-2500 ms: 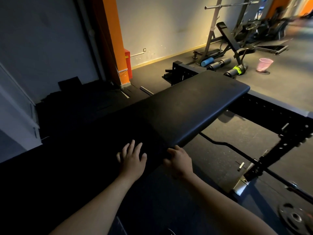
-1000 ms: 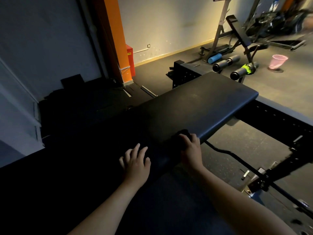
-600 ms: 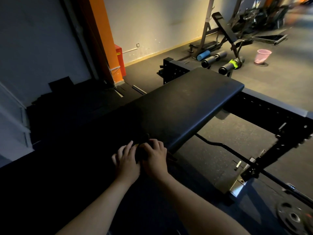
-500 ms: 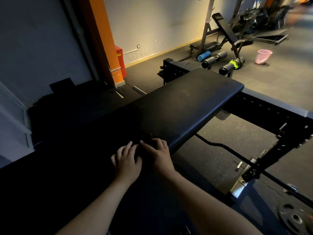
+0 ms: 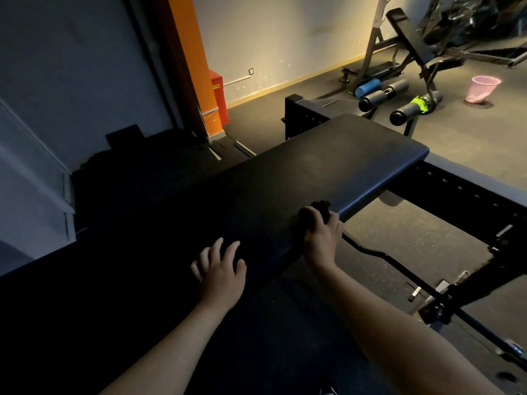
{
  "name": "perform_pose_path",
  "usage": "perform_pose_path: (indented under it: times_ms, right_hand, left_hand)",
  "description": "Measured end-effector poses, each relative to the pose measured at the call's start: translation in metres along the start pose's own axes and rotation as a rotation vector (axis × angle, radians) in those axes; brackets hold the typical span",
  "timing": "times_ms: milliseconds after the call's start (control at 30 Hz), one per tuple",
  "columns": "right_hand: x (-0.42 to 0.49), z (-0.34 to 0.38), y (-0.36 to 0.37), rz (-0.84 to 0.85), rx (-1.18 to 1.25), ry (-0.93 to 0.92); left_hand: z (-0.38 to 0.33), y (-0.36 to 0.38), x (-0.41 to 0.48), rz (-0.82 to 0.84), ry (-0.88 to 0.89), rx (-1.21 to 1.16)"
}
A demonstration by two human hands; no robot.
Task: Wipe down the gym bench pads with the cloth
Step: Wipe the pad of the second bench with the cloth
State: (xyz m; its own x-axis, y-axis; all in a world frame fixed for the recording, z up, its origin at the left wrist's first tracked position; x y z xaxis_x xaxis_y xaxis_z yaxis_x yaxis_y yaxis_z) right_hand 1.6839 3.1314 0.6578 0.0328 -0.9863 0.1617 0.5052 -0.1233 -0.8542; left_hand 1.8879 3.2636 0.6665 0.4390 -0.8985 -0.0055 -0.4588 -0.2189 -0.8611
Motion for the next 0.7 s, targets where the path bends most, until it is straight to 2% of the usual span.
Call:
perform_pose_path:
  times_ms: [133, 267, 367, 433, 567, 700]
  right_hand:
    - [-0.029, 0.024, 0.008, 0.037, 0.122, -0.079]
    - [-0.073, 0.036, 0.017, 0.123, 0.137, -0.397]
    - [-0.068, 0.018, 0.013, 0.132, 0.027, -0.533]
    - [-0.053, 0.001, 0.007, 0.146, -0.06, -0.558]
    - [-0.012, -0.032, -0.008, 0.124, -0.036, -0.322]
    - [0.02, -0.046, -0.016, 0.025, 0.093, 0.077]
  left_hand:
    - [-0.035, 0.017, 0.011, 0.042, 0.003, -0.004]
    - [-0.045, 0.025, 0.015, 0.027, -0.014, 0.044]
    - [-0.046, 0.026, 0.014, 0.003, -0.018, 0.063]
    - [-0.048, 0.026, 0.015, 0.016, -0.033, 0.054]
    - [-0.05, 0.026, 0.013, 0.035, -0.042, 0.053]
    - [-0.05, 0.029, 0.011, 0.057, -0.05, 0.067]
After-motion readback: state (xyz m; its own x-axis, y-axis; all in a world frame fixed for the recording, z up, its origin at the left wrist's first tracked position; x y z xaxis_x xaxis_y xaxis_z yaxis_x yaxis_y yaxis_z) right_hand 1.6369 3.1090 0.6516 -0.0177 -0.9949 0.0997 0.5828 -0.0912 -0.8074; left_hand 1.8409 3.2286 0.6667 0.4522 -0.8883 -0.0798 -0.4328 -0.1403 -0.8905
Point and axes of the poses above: each hand's wrist, its own x-axis towards the middle knuckle, its own y-axis out of the palm, z = x × y, the point moved 3 cm from there along x, towards the middle knuckle, and after that the axes turned 15 degrees about -x, right-handed, at the moved point
